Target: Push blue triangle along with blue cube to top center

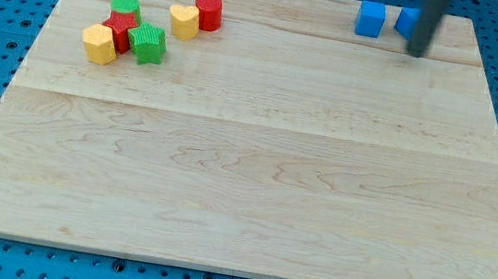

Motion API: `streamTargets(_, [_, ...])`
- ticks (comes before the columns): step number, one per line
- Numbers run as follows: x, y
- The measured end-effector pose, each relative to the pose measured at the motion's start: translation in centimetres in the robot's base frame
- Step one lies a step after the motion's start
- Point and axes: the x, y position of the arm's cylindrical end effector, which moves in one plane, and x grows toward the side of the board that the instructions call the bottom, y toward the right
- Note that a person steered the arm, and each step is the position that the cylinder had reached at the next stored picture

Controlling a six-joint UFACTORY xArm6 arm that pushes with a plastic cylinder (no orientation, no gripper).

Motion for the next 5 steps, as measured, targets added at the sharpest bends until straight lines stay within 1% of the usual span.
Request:
streamTargets(1, [-4.7,1.4])
streamTargets(2, [-5.3,-4.2])
streamTargets(3, [-5.2,-13.3])
streamTargets(4, [-5.1,-19.7])
streamTargets(5, [-5.5,-16.8])
